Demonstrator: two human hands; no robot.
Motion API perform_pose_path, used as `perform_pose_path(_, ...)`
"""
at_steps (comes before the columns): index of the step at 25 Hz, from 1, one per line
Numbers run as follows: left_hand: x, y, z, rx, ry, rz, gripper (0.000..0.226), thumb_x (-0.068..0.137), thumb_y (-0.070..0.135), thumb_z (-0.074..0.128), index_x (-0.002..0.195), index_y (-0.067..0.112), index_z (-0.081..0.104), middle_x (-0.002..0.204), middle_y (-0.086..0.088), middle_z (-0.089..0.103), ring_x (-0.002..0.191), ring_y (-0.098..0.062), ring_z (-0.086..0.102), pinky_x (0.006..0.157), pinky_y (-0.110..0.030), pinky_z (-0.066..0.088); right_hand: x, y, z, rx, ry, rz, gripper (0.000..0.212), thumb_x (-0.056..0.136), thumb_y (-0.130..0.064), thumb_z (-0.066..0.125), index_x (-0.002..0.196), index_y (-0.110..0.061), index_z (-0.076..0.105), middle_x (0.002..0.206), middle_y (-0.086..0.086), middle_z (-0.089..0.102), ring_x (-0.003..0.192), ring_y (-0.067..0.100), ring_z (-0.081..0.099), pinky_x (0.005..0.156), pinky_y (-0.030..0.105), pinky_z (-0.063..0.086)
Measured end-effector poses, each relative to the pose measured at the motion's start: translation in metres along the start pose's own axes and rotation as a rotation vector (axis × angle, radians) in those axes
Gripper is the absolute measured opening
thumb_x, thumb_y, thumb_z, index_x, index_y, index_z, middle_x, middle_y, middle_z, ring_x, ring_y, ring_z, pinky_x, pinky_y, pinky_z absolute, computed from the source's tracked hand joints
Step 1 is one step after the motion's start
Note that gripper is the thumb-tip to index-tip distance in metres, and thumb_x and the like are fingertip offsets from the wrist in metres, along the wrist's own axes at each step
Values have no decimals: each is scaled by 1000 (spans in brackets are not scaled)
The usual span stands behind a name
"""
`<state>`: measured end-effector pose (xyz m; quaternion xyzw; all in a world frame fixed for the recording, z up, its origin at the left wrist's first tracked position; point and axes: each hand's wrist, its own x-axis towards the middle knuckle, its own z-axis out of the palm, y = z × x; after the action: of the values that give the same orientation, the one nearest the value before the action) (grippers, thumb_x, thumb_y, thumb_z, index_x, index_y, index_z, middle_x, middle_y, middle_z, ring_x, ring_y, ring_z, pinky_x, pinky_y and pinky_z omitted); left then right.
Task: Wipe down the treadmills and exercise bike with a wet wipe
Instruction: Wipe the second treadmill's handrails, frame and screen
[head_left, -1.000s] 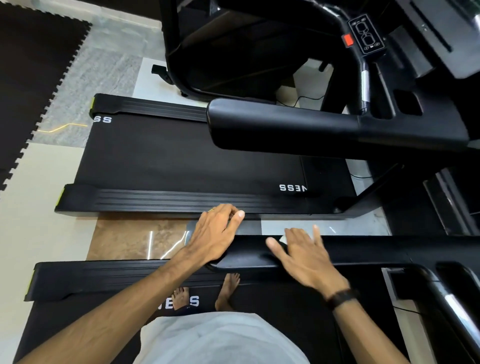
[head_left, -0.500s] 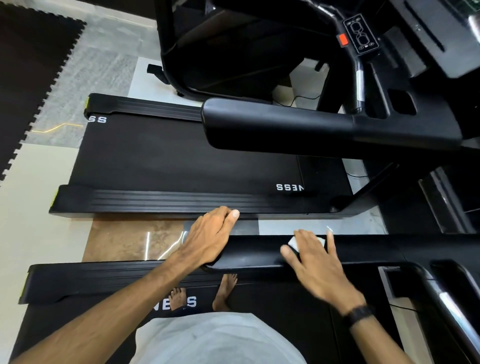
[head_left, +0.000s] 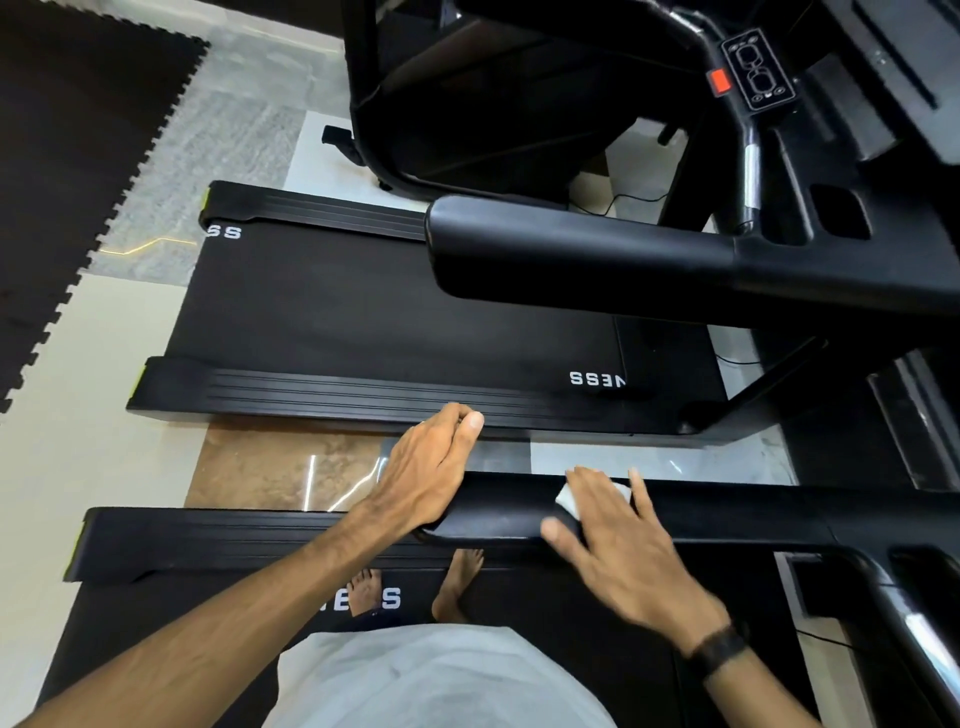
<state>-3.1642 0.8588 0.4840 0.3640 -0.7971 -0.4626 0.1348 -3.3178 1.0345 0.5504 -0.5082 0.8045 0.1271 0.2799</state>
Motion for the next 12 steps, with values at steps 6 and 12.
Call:
perform_pose_path(6,2,4,-1,-19,8,-18,68,89,71,11,108,22,55,92,2,68,91,-20,62,81,-40,45,95,-52,-27,130,-364,35,105,86,-83,-2,140,-13,54,151,15,47,145,30,36,121,46,20)
perform_pose_path(12,-2,5,-3,-22,60,-30,75,91,73,8,118,21,55,93,-1,69,93,-20,63,87,-45,46,55,-17,-21,208,-305,-121,78,96,-67,0,159,-28,24,165,-11,22,153,4,9,124,41,-14)
